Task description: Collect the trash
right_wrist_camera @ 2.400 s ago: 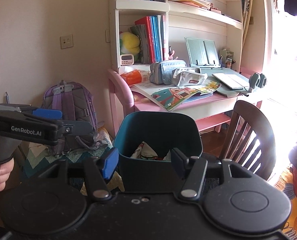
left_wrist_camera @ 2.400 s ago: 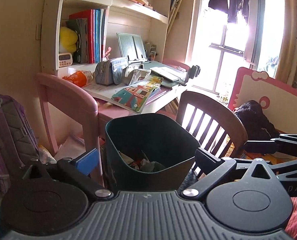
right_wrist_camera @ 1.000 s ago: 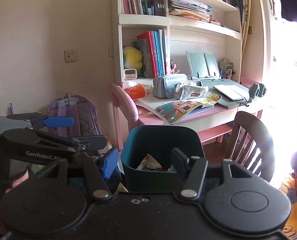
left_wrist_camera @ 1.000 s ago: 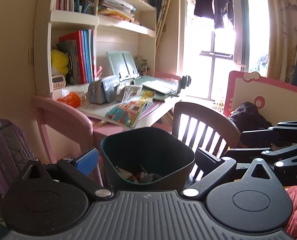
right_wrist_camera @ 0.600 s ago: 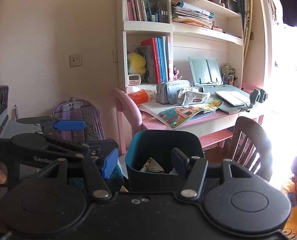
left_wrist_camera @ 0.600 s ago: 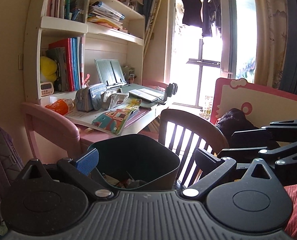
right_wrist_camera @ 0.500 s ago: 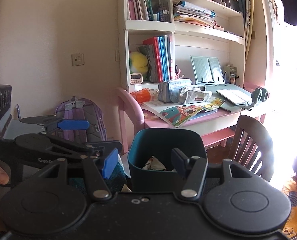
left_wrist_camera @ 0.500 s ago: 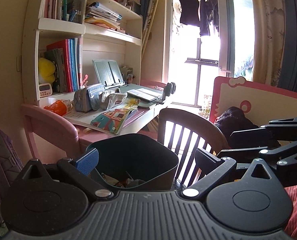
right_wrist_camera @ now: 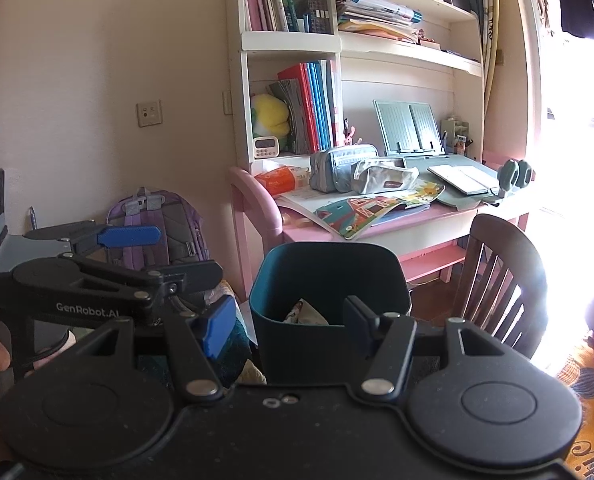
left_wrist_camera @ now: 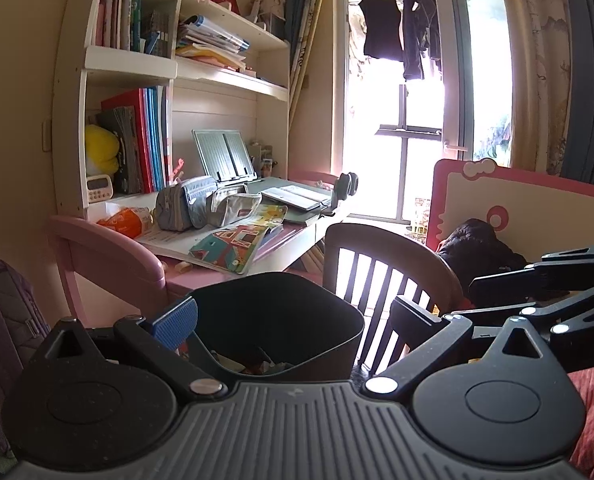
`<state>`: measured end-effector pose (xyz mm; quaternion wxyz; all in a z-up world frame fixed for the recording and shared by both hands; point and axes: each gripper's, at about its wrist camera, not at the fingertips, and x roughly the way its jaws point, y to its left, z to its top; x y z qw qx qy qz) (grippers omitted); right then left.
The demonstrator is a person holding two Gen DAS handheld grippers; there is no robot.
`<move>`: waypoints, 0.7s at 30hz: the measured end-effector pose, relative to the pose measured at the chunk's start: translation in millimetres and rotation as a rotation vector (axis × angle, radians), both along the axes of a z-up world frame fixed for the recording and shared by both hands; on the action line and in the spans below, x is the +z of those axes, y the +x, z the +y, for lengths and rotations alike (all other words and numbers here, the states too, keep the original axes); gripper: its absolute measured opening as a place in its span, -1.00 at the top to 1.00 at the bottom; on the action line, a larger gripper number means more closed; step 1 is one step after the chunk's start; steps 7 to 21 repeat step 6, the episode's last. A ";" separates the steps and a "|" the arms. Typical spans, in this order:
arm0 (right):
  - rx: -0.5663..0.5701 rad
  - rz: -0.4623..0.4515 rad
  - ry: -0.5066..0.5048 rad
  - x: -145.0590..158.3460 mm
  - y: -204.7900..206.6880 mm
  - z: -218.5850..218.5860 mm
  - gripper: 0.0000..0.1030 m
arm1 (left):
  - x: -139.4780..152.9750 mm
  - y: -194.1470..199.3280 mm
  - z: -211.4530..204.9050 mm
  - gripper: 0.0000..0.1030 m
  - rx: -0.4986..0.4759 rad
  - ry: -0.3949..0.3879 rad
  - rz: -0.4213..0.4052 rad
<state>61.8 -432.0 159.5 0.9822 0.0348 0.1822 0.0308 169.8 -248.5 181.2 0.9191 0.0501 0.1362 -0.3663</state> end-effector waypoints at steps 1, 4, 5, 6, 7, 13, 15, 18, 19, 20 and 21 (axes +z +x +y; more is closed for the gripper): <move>0.000 0.001 0.001 -0.7 -0.2 -0.2 -0.15 | -0.5 -1.0 0.1 -1.00 0.011 0.002 -0.011; -0.001 0.007 0.006 -2.6 1.1 -0.4 -0.15 | -2.3 -3.0 -1.7 -1.00 0.009 0.021 -0.016; -0.001 0.010 0.009 -2.5 2.5 -0.2 -0.15 | -3.1 -3.2 -2.4 -1.00 0.012 0.028 -0.018; 0.000 0.012 0.010 -3.2 3.0 0.0 -0.15 | -4.3 -3.7 -2.1 -1.00 0.007 0.032 -0.017; 0.000 0.012 0.010 -3.2 3.0 0.0 -0.15 | -4.3 -3.7 -2.1 -1.00 0.007 0.032 -0.017; 0.000 0.012 0.010 -3.2 3.0 0.0 -0.15 | -4.3 -3.7 -2.1 -1.00 0.007 0.032 -0.017; 0.000 0.012 0.010 -3.2 3.0 0.0 -0.15 | -4.3 -3.7 -2.1 -1.00 0.007 0.032 -0.017; 0.000 0.012 0.010 -3.2 3.0 0.0 -0.15 | -4.3 -3.7 -2.1 -1.00 0.007 0.032 -0.017; 0.000 0.012 0.010 -3.2 3.0 0.0 -0.15 | -4.3 -3.7 -2.1 -1.00 0.007 0.032 -0.017; 0.000 0.012 0.010 -3.2 3.0 0.0 -0.15 | -4.3 -3.7 -2.1 -1.00 0.007 0.032 -0.017; 0.000 0.012 0.010 -3.2 3.0 0.0 -0.15 | -4.3 -3.7 -2.1 -1.00 0.007 0.032 -0.017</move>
